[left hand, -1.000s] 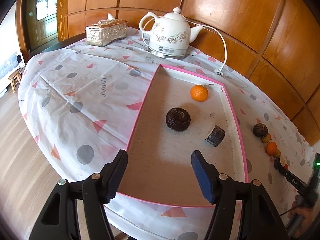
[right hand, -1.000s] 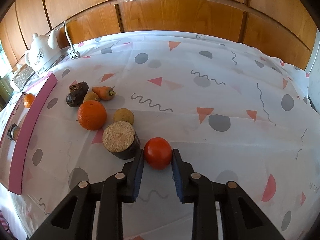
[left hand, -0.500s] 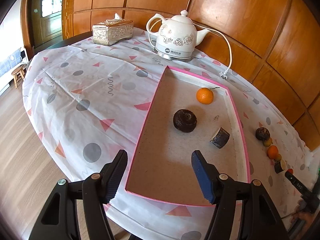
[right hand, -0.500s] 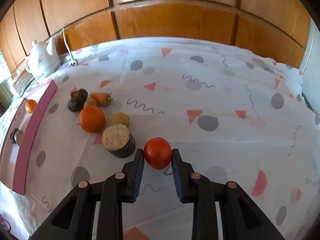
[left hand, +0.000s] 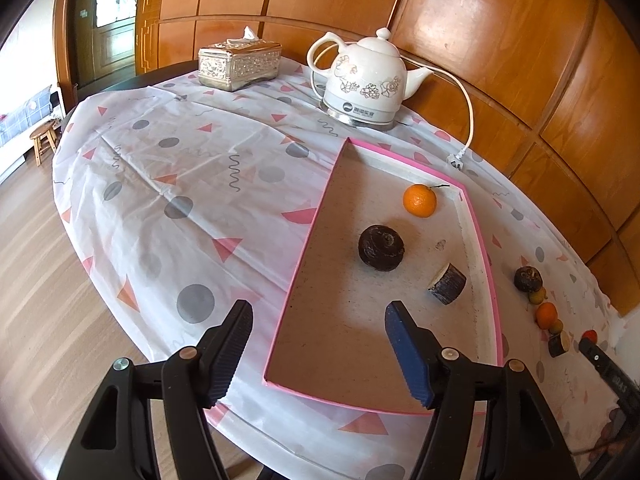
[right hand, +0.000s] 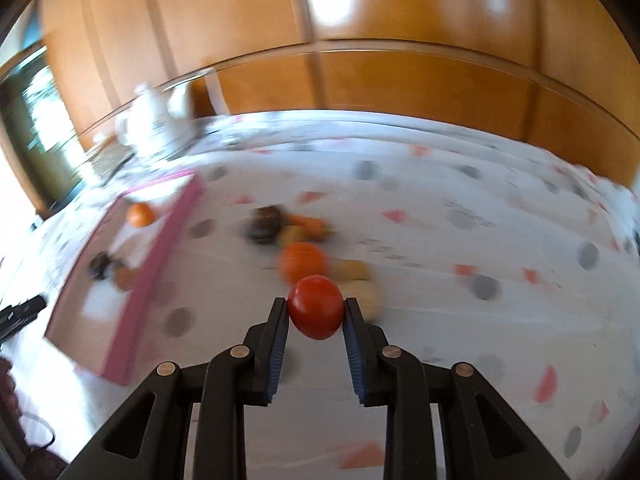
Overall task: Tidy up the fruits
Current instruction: 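Carry the red tomato into the pink tray and open the right gripper, then withdraw the right gripper from the tray back toward the loose fruits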
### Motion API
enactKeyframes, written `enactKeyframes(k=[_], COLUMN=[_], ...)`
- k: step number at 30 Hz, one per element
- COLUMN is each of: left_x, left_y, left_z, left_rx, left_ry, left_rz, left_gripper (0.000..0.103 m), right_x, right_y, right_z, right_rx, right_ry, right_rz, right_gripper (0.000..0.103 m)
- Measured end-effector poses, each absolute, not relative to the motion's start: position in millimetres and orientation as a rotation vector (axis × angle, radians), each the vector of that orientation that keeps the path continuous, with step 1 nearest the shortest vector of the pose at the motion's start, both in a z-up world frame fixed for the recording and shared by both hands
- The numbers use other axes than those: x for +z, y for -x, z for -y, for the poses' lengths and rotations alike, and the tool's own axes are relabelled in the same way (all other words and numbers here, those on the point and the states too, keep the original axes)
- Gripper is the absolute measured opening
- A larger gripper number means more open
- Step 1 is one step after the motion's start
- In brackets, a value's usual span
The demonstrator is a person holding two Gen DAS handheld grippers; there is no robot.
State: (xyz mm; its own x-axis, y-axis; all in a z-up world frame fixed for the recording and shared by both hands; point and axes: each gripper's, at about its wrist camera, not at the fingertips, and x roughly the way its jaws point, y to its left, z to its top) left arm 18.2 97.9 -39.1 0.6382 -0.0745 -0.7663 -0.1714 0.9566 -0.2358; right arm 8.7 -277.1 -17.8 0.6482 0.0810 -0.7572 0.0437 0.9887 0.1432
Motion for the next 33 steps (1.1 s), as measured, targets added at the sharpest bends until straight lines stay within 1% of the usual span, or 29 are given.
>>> enactKeyframes(k=[9,17,24,29,31,33], left_x=[-40.1,-43.8,-47.0,-47.3,-47.4,-47.2], left_y=[-15.3,-14.0,-13.9,-12.8,-12.8,-12.8], left_z=[-110.1,-120.4,-125.6,-127.1,-127.4,-127.1], left_rx=[0.083,0.106,0.117,0.12,0.12,0.118], left_ry=[0.332,0.358,0.37,0.374,0.372,0.372], left_rz=[-0.872,-0.873,-0.879,-0.88,-0.88,-0.88], left_gripper=[0.071,0.071,0.071,0.071,0.071,0.071], right_x=[-15.5,-27.1,-41.6,-45.7,-43.7,-41.6], right_y=[-26.4,-38.0,-53.4,-55.4,-52.0,-49.9], right_z=[177.9,105.1,72.9,69.9,71.5,73.7], right_rx=[0.291,0.443,0.463,0.451,0.451,0.441], right_ry=[-0.047,0.059,0.108,0.108,0.104,0.101], right_rz=[-0.896,-0.929,-0.965,-0.972,-0.962,-0.955], right_gripper=[0.028,0.028,0.028,0.028,0.033,0.035])
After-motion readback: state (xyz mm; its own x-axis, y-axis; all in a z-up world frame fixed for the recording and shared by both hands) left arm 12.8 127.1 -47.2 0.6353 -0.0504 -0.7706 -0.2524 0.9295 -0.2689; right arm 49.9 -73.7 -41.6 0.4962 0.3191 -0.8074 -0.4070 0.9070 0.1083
